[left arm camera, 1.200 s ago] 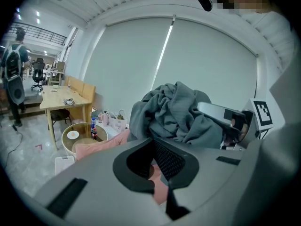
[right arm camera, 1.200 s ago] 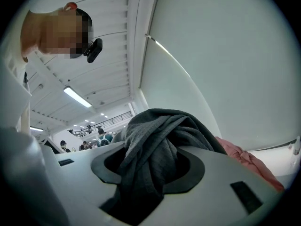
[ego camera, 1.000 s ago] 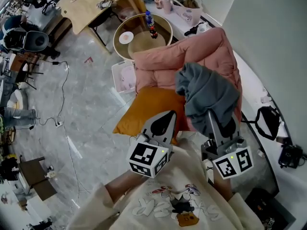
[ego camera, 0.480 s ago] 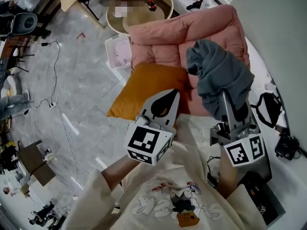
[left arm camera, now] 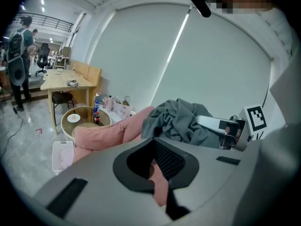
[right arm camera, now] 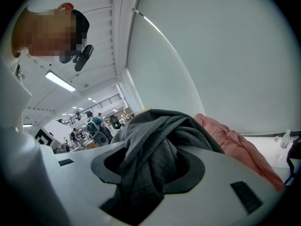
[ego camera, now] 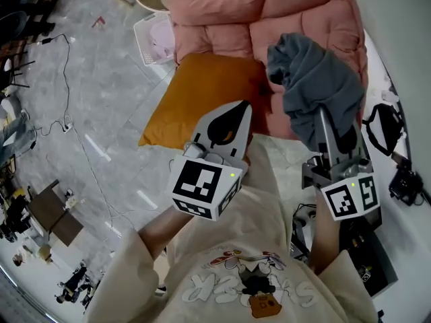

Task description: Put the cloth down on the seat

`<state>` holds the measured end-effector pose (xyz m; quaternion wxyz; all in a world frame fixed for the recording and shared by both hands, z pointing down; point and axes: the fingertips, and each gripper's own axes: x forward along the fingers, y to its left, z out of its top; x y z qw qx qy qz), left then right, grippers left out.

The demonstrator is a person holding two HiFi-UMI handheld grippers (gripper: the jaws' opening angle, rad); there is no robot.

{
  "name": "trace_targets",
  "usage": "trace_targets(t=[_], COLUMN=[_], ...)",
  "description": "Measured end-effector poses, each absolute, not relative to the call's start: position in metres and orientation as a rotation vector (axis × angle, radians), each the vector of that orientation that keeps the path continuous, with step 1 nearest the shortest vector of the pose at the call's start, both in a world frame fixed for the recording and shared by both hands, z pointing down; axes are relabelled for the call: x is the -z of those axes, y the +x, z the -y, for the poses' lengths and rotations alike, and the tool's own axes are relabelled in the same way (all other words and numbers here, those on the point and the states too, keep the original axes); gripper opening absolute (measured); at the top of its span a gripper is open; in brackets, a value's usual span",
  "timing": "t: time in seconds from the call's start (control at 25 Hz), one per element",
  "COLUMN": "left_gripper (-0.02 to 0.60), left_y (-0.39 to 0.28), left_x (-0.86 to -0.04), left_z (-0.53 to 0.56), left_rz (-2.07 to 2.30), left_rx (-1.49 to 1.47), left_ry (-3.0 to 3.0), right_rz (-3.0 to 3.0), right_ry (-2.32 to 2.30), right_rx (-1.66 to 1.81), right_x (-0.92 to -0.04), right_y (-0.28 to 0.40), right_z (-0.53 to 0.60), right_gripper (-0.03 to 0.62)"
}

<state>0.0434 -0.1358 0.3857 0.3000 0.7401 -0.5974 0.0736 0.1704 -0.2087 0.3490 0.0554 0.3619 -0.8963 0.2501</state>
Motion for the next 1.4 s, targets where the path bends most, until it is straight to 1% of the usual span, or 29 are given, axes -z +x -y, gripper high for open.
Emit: trace_targets(t=[0.24,0.72,1.4], left_gripper=[0.005,0.006,0.005], left_y=[0.048,0.057,0.079], left_x=[-0.410,-0.458,-0.528], left_z=[0.137,0.135,0.138], left_rz=[1.586,1.527,1.445], left_rx=[-0.211,-0.266,-0.376], left_ry=[1.972,1.946,1.923], right_rz=[2.633,2.508,2.373], right_ry=[1.142,1.117,1.084], right_rx=[-0.857,-0.939,-0.980], right_x=[-0.391,-0.457,-0.545], right_y=[0.181,0.190,0.195], right_z=[0.208,0.194,0.194], right_gripper=[0.215,0.215,0.215])
